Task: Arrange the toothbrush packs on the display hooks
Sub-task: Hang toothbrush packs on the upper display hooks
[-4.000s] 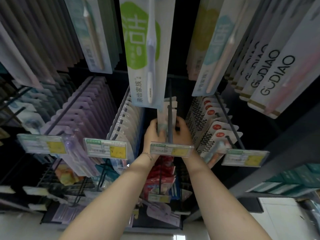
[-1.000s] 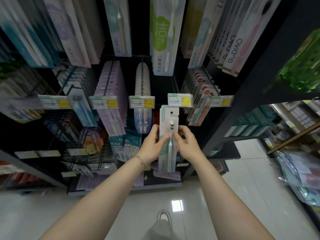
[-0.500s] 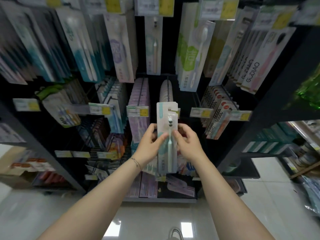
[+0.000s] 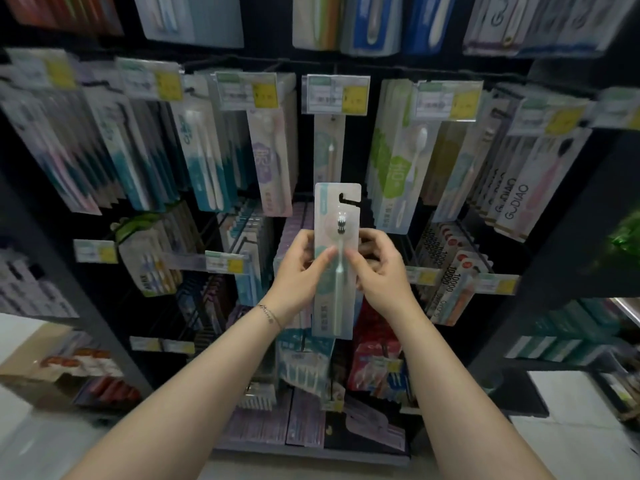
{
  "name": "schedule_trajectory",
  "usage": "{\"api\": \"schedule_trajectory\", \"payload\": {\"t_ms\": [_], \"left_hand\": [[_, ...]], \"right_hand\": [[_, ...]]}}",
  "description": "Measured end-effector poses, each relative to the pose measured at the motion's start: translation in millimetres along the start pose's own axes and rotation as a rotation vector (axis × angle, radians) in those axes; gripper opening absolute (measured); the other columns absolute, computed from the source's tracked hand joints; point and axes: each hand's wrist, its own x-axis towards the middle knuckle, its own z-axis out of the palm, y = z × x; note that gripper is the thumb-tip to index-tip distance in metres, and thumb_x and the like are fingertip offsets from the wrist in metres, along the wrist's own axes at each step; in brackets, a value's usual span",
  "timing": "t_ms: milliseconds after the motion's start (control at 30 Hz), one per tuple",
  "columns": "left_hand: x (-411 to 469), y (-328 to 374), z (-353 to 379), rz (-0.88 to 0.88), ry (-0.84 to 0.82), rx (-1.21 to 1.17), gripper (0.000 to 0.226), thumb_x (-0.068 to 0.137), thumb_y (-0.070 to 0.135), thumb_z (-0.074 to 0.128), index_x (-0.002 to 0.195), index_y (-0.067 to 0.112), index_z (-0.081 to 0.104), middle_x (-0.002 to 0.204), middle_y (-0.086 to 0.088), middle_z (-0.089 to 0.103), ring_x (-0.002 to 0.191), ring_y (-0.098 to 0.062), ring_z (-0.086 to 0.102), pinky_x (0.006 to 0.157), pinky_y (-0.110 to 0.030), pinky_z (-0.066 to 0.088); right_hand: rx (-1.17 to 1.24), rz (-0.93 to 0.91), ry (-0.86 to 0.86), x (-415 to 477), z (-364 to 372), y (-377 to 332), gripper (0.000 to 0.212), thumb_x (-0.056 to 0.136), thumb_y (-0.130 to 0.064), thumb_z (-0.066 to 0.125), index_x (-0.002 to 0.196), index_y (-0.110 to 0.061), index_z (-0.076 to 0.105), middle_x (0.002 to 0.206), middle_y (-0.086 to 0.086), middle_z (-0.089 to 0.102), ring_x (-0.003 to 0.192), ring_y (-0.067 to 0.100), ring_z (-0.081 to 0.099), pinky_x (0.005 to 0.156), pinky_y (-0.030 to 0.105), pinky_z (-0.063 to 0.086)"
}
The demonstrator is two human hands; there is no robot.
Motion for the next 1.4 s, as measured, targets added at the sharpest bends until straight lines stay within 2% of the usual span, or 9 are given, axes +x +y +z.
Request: {"api": "schedule_trajectory", "payload": {"t_ms": [200,333,600,800,967,1133,1233,1300,1400], "left_hand": [[34,11,1,0.012,0.046,-0.031,0.021,0.095,0.019,0.057,0.114,0.012,0.052,0.112,-0.008,0.068,0.101,-0.020,0.068,0.085,-0.041,0.057],[57,17,0,0.022,0.058,-0.026,0.021,0.094,0.022,0.059,0.113,0.015,0.052,0.113,-0.009,0.067,0.104,-0.022,0.067,0.088,-0.047,0.056],[76,25,0,0.053,0.078,-0.017,0.019,0.096,0.022,0.056,0.111,0.013,0.051,0.111,-0.008,0.067,0.102,-0.019,0.067,0.084,-0.038,0.058],[87,25,-5,0.035,0.140,-0.032,0.026,0.101,0.029,0.043,0.106,0.005,0.052,0.097,-0.004,0.064,0.083,-0.003,0.063,0.070,-0.016,0.052],[99,24,-15,0.006,0.126,-0.084,0.026,0.098,0.023,0.050,0.118,0.007,0.048,0.111,-0.006,0.067,0.098,-0.013,0.068,0.078,-0.025,0.056],[117,36,-20,0.037,0.154,-0.089,0.024,0.099,0.023,0.050,0.119,0.010,0.049,0.105,0.003,0.067,0.087,0.002,0.067,0.068,-0.014,0.052],[133,40,-19,0.029,0.188,-0.104,0.020,0.098,0.025,0.051,0.115,0.014,0.052,0.106,0.002,0.067,0.093,-0.008,0.067,0.077,-0.026,0.056],[142,40,-19,0.038,0.184,-0.107,0.013,0.098,0.026,0.051,0.111,0.021,0.054,0.106,0.003,0.068,0.095,-0.011,0.067,0.083,-0.032,0.055],[149,41,-19,0.069,0.122,-0.187,0.012,0.100,0.020,0.047,0.111,0.021,0.052,0.105,0.005,0.067,0.091,-0.004,0.067,0.078,-0.025,0.055]], "right_hand": [[-0.005,-0.061,0.020,41,-3,-5,0.009,0.092,-0.019,0.064,0.089,-0.025,0.058,0.082,-0.005,0.063,0.068,0.008,0.060,0.061,0.024,0.049],[0.008,-0.088,-0.011,67,-4,-5,0.010,0.094,-0.021,0.060,0.087,-0.016,0.065,0.081,0.009,0.066,0.074,0.030,0.063,0.067,0.043,0.052],[-0.012,-0.132,-0.013,98,-5,-3,0.015,0.094,-0.024,0.059,0.084,-0.014,0.062,0.079,0.016,0.062,0.072,0.039,0.057,0.065,0.051,0.050],[-0.086,-0.115,-0.032,109,2,-9,0.013,0.094,-0.026,0.059,0.084,-0.018,0.062,0.081,0.007,0.066,0.075,0.033,0.061,0.069,0.048,0.052],[-0.168,-0.091,-0.032,122,12,-22,0.012,0.094,-0.027,0.058,0.087,-0.020,0.063,0.084,0.003,0.066,0.079,0.024,0.061,0.072,0.036,0.052],[-0.139,-0.085,0.024,141,21,-31,0.013,0.093,-0.030,0.058,0.084,-0.023,0.064,0.082,0.001,0.065,0.073,0.020,0.059,0.068,0.034,0.049],[-0.116,-0.133,0.072,151,24,-37,0.014,0.093,-0.027,0.059,0.083,-0.019,0.064,0.080,0.004,0.064,0.067,0.015,0.054,0.062,0.029,0.044],[-0.106,-0.159,0.090,158,23,-40,0.014,0.093,-0.025,0.059,0.082,-0.017,0.064,0.082,0.008,0.064,0.068,0.019,0.056,0.063,0.032,0.046],[-0.113,-0.190,0.097,167,20,-42,0.012,0.092,-0.026,0.060,0.084,-0.018,0.065,0.084,0.009,0.066,0.076,0.027,0.061,0.069,0.041,0.052]]}}
